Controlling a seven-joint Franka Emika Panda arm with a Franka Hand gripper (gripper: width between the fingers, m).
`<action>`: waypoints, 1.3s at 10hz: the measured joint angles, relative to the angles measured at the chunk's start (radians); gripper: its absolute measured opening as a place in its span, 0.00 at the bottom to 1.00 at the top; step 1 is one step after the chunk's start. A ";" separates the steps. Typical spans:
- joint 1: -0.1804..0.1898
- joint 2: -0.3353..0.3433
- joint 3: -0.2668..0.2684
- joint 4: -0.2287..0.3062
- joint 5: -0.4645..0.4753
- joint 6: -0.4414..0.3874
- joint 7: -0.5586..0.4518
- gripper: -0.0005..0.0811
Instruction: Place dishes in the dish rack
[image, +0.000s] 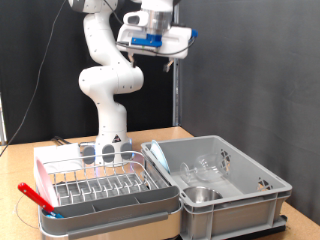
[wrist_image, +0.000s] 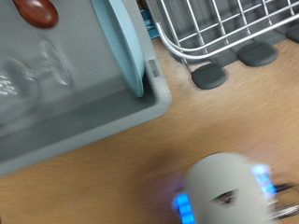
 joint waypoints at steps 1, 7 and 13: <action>0.007 0.034 0.000 -0.003 -0.044 0.004 -0.086 1.00; 0.036 -0.036 -0.012 -0.141 0.115 0.333 -0.118 1.00; 0.051 -0.005 0.031 -0.183 0.132 0.388 -0.075 1.00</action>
